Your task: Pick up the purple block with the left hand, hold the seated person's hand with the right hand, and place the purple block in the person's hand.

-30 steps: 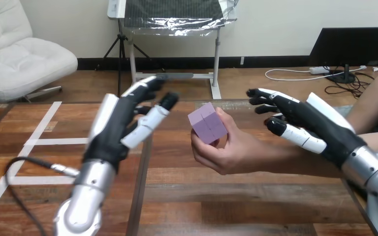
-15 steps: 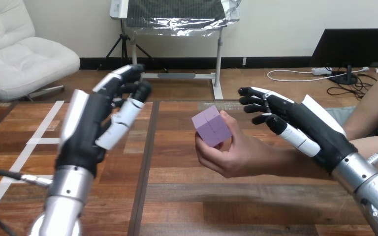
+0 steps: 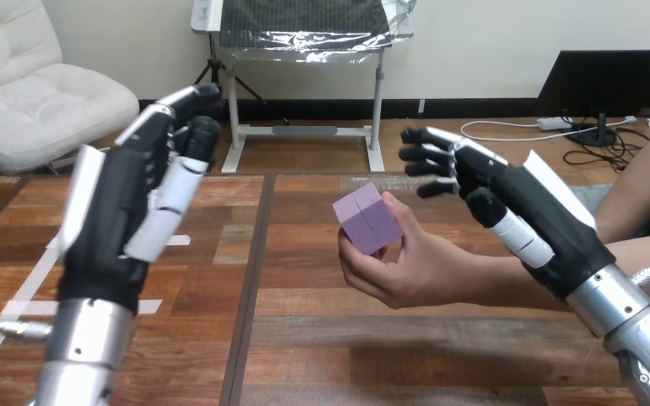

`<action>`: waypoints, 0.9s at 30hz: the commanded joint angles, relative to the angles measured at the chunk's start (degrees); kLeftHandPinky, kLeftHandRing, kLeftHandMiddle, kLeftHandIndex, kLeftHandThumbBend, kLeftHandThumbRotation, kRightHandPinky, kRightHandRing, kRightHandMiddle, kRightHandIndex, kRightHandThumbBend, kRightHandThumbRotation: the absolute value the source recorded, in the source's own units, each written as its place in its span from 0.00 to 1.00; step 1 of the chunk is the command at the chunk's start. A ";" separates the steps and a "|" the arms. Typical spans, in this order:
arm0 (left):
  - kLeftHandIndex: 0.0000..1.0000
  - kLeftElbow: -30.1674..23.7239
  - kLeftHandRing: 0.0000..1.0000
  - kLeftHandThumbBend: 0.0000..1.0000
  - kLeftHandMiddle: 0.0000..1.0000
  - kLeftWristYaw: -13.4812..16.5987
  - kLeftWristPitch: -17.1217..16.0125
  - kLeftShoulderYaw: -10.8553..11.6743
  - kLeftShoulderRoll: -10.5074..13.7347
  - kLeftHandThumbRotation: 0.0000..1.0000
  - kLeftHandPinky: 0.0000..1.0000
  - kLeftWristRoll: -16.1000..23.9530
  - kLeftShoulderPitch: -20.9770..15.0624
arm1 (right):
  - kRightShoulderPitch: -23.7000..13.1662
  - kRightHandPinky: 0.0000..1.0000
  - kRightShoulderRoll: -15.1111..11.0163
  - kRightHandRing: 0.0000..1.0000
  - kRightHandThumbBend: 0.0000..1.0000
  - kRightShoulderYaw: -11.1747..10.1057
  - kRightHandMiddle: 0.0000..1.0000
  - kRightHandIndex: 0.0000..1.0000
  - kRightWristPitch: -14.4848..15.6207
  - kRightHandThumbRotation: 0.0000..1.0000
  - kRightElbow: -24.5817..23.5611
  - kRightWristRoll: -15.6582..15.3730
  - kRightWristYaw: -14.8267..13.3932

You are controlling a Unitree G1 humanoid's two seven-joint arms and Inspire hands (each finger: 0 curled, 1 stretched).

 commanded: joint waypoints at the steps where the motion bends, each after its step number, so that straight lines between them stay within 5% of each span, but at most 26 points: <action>1: 0.75 -4.47 0.75 0.56 0.75 -0.13 -3.02 1.60 -0.61 0.86 0.67 -2.70 0.81 | 0.35 0.75 1.61 0.84 1.00 -2.05 0.85 0.88 -0.19 0.98 -6.52 2.00 -0.56; 9: 0.73 -7.76 0.74 0.66 0.74 -0.56 -3.79 2.26 -0.63 0.84 0.66 -4.32 4.81 | 3.08 0.75 3.04 0.84 1.00 -2.30 0.85 0.88 -0.64 0.99 -10.60 4.06 -0.10; 27: 0.69 -10.84 0.72 0.67 0.72 -0.39 -8.47 1.64 -1.93 0.84 0.58 -3.72 12.13 | 8.78 0.84 5.21 0.86 1.00 -2.67 0.86 0.88 0.23 0.95 -18.27 7.62 -0.28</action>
